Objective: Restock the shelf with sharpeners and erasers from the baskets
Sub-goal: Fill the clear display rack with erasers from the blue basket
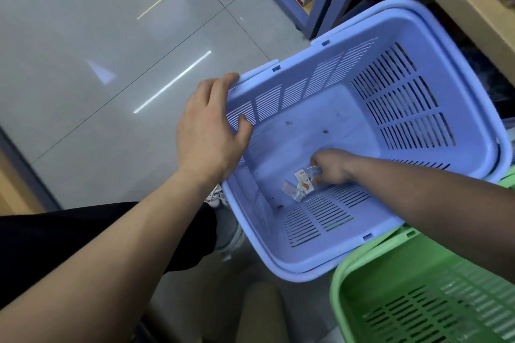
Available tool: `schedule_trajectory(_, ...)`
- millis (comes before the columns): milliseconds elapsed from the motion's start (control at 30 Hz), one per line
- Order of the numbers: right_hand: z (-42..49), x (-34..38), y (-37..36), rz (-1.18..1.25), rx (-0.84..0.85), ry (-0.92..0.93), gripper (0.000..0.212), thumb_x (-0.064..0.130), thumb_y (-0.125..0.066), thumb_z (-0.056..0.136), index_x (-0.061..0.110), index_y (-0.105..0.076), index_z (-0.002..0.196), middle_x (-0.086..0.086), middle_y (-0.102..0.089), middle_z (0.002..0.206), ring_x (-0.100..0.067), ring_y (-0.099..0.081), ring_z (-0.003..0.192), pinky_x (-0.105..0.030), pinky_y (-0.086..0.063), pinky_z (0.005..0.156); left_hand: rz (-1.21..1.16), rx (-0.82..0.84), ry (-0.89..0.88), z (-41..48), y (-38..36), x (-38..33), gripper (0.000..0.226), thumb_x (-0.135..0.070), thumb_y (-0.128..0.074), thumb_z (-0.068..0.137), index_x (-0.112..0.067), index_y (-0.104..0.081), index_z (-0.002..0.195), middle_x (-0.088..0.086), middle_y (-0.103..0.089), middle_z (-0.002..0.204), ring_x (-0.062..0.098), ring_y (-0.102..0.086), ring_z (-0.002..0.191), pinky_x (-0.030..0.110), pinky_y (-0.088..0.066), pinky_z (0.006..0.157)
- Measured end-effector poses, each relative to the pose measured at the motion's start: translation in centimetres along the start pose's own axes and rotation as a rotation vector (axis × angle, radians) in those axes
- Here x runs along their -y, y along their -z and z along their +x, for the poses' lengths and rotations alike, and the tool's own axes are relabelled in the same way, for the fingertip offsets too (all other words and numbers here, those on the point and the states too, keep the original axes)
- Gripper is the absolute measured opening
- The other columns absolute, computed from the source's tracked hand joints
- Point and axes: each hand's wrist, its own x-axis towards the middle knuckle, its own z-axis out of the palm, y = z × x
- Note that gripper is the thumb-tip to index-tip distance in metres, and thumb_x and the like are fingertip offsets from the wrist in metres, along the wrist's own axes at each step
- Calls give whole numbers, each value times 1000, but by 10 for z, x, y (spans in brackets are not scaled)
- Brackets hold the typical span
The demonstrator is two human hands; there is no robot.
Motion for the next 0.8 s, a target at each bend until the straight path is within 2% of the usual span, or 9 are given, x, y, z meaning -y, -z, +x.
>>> schedule_trajectory(167, 4, 21, -14, 174, -84, 81, 28, 28, -74, 88, 6, -66, 102, -9, -68, 106, -18, -57, 89, -26, -38, 69, -7, 3, -18, 0, -1, 1, 61, -26, -62, 82, -24, -49, 142, -1, -54, 133, 23, -53, 118, 31, -42, 91)
schedule_trajectory(267, 10, 38, -19, 170, -57, 155, 16, 19, -72, 87, 15, -61, 98, -2, -65, 104, -17, -59, 95, -24, -39, 69, -6, -10, -9, 0, -1, 2, 60, -26, -61, 82, -24, -50, 142, -2, -54, 133, 22, -52, 119, 33, -44, 91)
schedule_trajectory(367, 20, 50, -21, 184, -68, 156, 22, 14, -72, 81, 17, -58, 97, 5, -62, 99, -17, -63, 95, -22, -41, 61, -12, -18, -10, 0, -1, 1, 60, -26, -60, 82, -25, -50, 141, -3, -53, 132, 22, -51, 119, 35, -46, 91)
schedule_trajectory(500, 15, 57, -27, 212, -105, 174, 55, 26, -84, 74, 15, -55, 119, 2, -58, 111, -20, -60, 102, -27, -44, 75, -17, -18, -10, 1, -1, 1, 60, -26, -61, 82, -25, -51, 140, -3, -53, 132, 21, -52, 118, 34, -46, 90)
schedule_trajectory(600, 11, 58, -35, 241, -89, 181, 61, 29, -90, 67, 17, -55, 115, 0, -60, 111, -19, -61, 98, -26, -42, 70, -15, -16, -8, 1, -2, 1, 60, -27, -61, 81, -25, -51, 141, -2, -53, 132, 22, -52, 118, 35, -47, 90)
schedule_trajectory(700, 12, 61, -42, 207, -68, 217, 70, 35, -91, 64, 17, -54, 121, 1, -60, 116, -20, -60, 102, -28, -44, 76, -14, -15, -6, 1, -2, 1, 61, -27, -61, 81, -26, -51, 141, -3, -53, 132, 22, -52, 118, 35, -47, 90)
schedule_trajectory(800, 11, 62, -43, 207, -55, 251, 62, 34, -90, 65, 18, -55, 114, 2, -59, 112, -19, -60, 102, -30, -48, 80, -8, -19, -3, 1, -1, 0, 61, -26, -62, 81, -26, -51, 141, -4, -53, 133, 21, -52, 118, 33, -46, 89)
